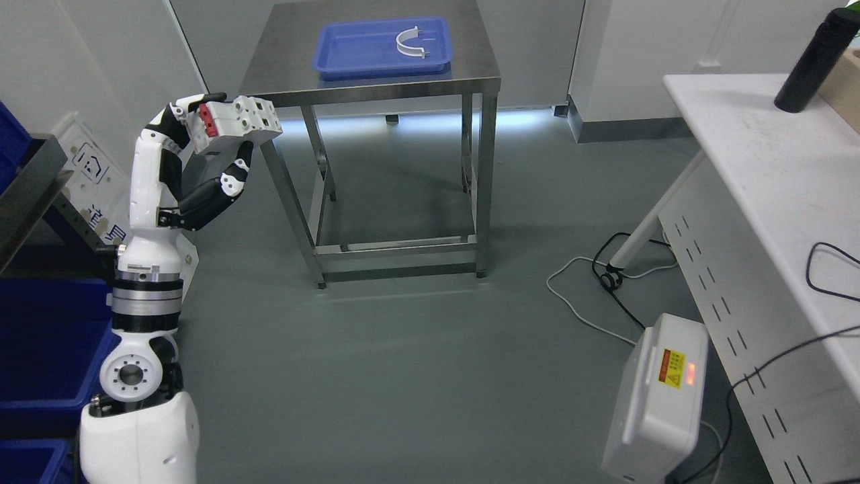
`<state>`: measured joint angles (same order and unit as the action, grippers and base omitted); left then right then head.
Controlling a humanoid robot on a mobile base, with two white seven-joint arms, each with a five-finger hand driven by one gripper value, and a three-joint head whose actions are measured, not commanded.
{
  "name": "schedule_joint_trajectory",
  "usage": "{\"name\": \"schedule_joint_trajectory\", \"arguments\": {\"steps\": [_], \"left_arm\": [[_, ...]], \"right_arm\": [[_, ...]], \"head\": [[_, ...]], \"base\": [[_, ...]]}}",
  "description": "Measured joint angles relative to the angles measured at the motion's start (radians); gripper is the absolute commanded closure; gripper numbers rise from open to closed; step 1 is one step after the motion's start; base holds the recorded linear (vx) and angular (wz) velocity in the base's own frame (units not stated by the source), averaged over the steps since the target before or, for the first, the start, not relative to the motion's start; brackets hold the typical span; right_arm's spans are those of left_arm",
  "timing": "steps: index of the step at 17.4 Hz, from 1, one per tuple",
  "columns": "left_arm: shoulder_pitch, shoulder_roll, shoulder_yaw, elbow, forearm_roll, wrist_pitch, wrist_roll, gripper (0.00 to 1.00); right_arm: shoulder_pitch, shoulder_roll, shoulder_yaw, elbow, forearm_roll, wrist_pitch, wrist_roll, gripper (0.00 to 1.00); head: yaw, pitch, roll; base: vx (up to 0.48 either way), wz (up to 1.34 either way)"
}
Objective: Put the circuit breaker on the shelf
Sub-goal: 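Carry the held breaker toward the blue bin shelf while turning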
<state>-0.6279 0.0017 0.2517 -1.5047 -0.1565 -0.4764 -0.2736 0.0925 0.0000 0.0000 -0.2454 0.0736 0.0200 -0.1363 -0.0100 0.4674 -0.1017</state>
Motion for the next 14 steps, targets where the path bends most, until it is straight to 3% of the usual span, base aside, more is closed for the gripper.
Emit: {"name": "schedule_joint_trajectory", "arguments": {"steps": [5, 11, 14], "left_arm": [[-0.037, -0.001, 0.01, -0.055, 0.002, 0.03, -0.001, 0.87], [-0.071, -0.001, 0.016, -0.092, 0.003, 0.071, -0.001, 0.88], [-0.112, -0.001, 0.016, -0.107, 0.002, 0.177, -0.05, 0.88]], "right_arm": [[0.0, 0.0, 0.0, 0.0, 0.0, 0.001, 0.0, 0.0], [-0.001, 0.0, 0.0, 0.0, 0.0, 0.001, 0.0, 0.0], [-0.001, 0.0, 0.0, 0.0, 0.0, 0.001, 0.0, 0.0]], "head": [[0.0, 0.0, 0.0], [0.0, 0.0, 0.0], [0.0, 0.0, 0.0]], "base": [[-0.374, 0.33], [-0.123, 0.95], [0.008, 1.15]]}}
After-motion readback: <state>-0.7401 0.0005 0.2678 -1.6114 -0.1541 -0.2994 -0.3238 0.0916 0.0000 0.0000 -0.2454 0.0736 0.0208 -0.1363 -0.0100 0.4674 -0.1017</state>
